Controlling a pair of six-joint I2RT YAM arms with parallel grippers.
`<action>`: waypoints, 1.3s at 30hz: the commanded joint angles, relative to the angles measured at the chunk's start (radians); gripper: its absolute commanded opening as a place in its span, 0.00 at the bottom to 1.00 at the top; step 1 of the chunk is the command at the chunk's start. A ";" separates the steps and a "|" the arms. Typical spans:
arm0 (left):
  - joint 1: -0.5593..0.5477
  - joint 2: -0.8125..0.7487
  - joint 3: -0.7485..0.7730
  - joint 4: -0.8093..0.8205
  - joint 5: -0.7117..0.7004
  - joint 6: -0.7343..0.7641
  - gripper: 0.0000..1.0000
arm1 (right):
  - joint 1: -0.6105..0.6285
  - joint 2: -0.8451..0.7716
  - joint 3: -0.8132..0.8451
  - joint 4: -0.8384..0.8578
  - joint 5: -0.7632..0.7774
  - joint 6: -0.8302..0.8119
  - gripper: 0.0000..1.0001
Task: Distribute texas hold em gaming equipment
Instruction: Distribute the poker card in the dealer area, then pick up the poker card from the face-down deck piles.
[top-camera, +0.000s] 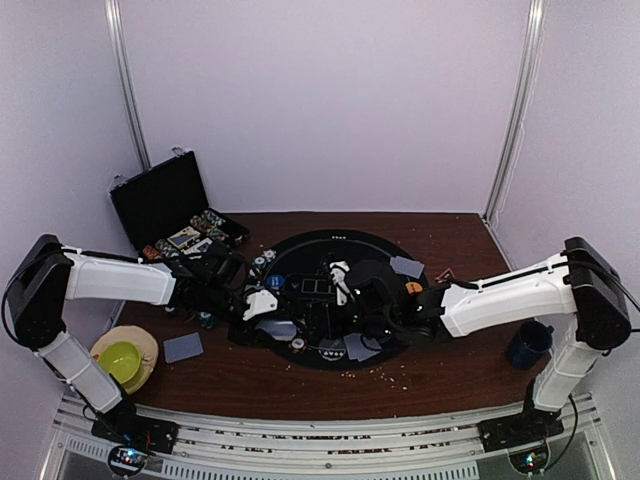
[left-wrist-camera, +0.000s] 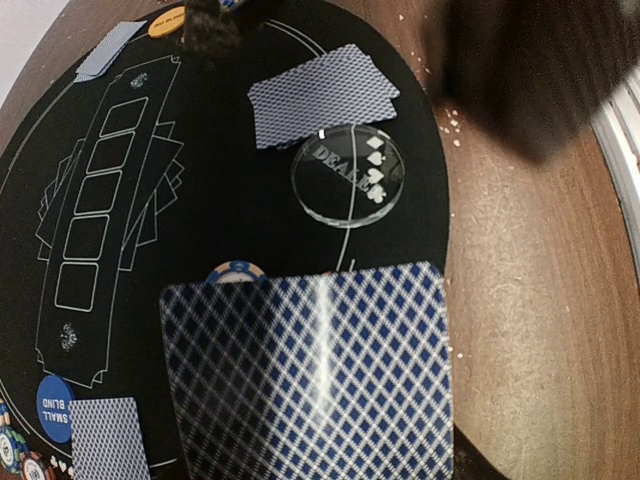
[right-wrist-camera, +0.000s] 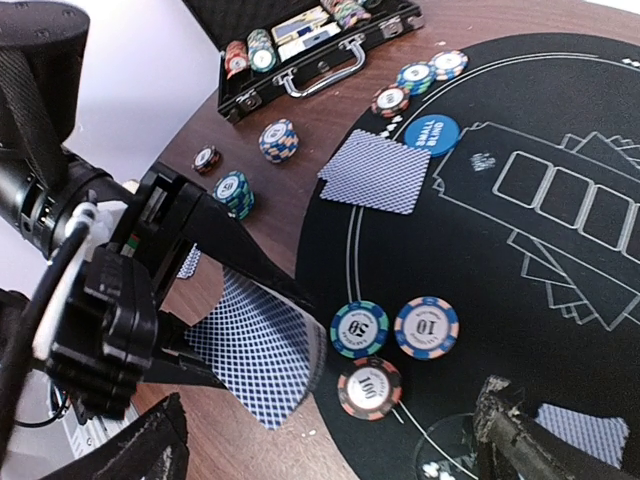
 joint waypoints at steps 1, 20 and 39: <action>-0.004 -0.033 -0.002 0.039 0.024 -0.002 0.52 | 0.003 0.070 0.080 -0.019 -0.070 -0.039 0.98; -0.005 -0.042 -0.007 0.034 0.044 0.007 0.52 | -0.110 0.259 0.134 0.196 -0.413 0.017 0.85; -0.005 -0.034 -0.004 0.030 0.047 0.010 0.52 | -0.189 0.289 0.076 0.261 -0.465 0.061 0.45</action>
